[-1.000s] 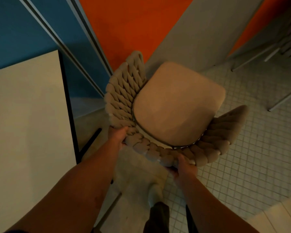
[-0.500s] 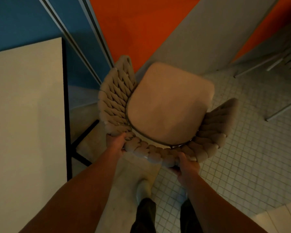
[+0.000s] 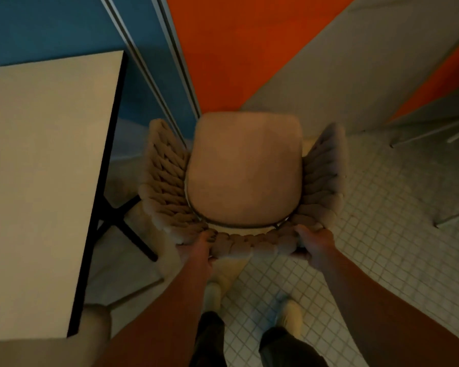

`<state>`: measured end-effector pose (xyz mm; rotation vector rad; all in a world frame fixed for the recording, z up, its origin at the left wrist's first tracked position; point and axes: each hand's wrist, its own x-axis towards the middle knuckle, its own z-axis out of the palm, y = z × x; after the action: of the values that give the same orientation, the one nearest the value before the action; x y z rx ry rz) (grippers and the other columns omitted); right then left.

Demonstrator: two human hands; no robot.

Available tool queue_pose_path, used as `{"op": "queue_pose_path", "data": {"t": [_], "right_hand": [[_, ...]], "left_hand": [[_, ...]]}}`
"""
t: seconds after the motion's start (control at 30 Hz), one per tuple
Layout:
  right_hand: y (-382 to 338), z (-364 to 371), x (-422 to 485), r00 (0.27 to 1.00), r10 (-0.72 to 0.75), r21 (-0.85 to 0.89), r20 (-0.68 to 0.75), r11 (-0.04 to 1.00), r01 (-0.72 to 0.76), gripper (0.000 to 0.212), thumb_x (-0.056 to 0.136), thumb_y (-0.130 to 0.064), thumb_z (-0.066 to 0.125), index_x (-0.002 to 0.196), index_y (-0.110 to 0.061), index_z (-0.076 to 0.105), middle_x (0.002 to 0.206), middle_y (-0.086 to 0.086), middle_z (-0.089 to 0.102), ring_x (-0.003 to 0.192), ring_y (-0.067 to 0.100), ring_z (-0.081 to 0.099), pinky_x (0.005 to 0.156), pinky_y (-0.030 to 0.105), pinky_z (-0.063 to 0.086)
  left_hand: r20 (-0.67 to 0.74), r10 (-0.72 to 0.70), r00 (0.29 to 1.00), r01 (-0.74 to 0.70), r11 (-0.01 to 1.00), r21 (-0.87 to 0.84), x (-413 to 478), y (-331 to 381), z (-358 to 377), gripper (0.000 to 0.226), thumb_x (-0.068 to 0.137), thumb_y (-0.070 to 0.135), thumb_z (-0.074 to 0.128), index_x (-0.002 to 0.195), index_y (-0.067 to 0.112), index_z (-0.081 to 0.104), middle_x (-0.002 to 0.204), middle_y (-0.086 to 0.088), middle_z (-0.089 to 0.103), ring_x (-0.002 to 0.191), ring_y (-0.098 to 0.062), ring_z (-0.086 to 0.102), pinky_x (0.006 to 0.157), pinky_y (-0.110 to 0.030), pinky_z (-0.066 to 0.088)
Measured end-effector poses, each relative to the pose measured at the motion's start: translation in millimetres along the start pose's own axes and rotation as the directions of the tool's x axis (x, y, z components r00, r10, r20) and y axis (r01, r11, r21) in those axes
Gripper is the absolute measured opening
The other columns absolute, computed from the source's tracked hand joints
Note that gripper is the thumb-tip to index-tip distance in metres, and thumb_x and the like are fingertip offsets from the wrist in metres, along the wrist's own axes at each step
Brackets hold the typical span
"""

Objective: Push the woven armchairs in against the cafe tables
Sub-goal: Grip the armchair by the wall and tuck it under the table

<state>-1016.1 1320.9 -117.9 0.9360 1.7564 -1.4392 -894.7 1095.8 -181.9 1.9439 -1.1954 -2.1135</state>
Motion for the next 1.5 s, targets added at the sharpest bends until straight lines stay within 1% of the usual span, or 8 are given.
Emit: {"op": "queue_pose_path", "data": {"t": [0.13,0.27,0.37,0.5,0.6,0.77,1.07,1.5], "right_hand": [[-19,-9,14,0.997,-0.023,-0.105,0.072,0.994,0.031,0.047,0.095,-0.015,0.067,0.137,-0.003,0.048,0.134,0.025,0.051,0.111,0.050,0.058,0.068,0.054,0.059],[-21,-15,2,0.985,-0.171,-0.314,-0.040,0.937,0.150,0.054,0.088,-0.029,0.075,0.128,0.001,0.057,0.124,0.023,0.061,0.105,0.042,0.063,0.081,0.047,0.058],[-15,-25,-21,0.862,-0.494,-0.551,-0.111,0.753,0.360,0.043,0.093,-0.029,0.065,0.118,0.006,0.061,0.113,0.025,0.065,0.103,0.040,0.062,0.071,0.032,0.041],[2,-20,-29,0.533,-0.836,-0.720,0.132,0.289,0.631,0.011,0.085,-0.010,0.069,0.087,0.001,0.068,0.092,0.021,0.065,0.089,0.040,0.061,0.071,0.039,0.049],[9,-1,-27,0.638,-0.670,-0.741,0.380,0.192,0.644,0.028,0.086,-0.036,0.065,0.093,-0.009,0.070,0.100,0.009,0.065,0.098,0.027,0.060,0.077,0.034,0.048],[20,21,-21,0.598,-0.439,-0.735,0.670,-0.282,0.617,0.060,0.074,-0.076,0.036,0.094,-0.027,0.064,0.091,-0.005,0.066,0.098,0.021,0.059,0.092,0.038,0.042],[13,43,2,0.619,-0.305,-0.674,0.724,-0.502,0.541,0.079,0.055,-0.098,0.037,0.085,-0.029,0.062,0.082,-0.007,0.067,0.079,0.016,0.062,0.075,0.034,0.051],[17,34,14,0.411,-0.437,-0.600,0.800,-0.564,0.567,0.089,0.059,-0.097,0.032,0.098,-0.027,0.070,0.089,-0.007,0.072,0.081,0.017,0.066,0.072,0.030,0.051]], "left_hand": [[-0.041,-0.006,0.999,0.005,1.000,-0.020,-33,-7,6,0.062,0.078,0.035,0.076,0.128,0.004,0.058,0.113,-0.016,0.069,0.089,-0.026,0.069,0.057,-0.035,0.059],[-0.292,0.298,0.909,-0.185,0.915,0.357,-70,2,-16,0.086,0.081,0.035,0.081,0.147,0.001,0.037,0.142,-0.021,0.051,0.124,-0.038,0.056,0.098,-0.046,0.052],[-0.181,0.556,0.811,-0.308,0.669,0.677,-87,12,-50,0.104,0.077,0.044,0.081,0.154,0.005,0.021,0.156,-0.019,0.031,0.138,-0.039,0.041,0.104,-0.053,0.046],[0.356,0.610,0.708,-0.513,0.098,0.853,-71,25,-81,0.075,0.080,0.052,0.072,0.139,0.011,0.051,0.143,-0.009,0.048,0.132,-0.031,0.045,0.103,-0.044,0.045],[0.623,0.397,0.674,-0.616,-0.163,0.770,-58,48,-81,0.077,0.078,0.069,0.057,0.136,0.019,0.059,0.141,-0.004,0.054,0.132,-0.024,0.046,0.108,-0.040,0.040],[0.765,0.118,0.633,-0.535,-0.647,0.543,-16,73,-67,0.098,0.067,0.097,0.000,0.133,0.049,0.054,0.132,0.018,0.061,0.120,-0.013,0.055,0.101,-0.044,0.033],[0.769,0.027,0.639,-0.529,-0.710,0.464,5,84,-58,0.119,0.046,0.107,-0.005,0.138,0.052,0.046,0.133,0.016,0.062,0.123,-0.016,0.054,0.099,-0.046,0.031],[0.777,0.156,0.610,-0.491,-0.695,0.525,8,71,-59,0.120,0.044,0.104,-0.010,0.142,0.055,0.038,0.144,0.017,0.052,0.134,-0.018,0.044,0.105,-0.047,0.023]]}}
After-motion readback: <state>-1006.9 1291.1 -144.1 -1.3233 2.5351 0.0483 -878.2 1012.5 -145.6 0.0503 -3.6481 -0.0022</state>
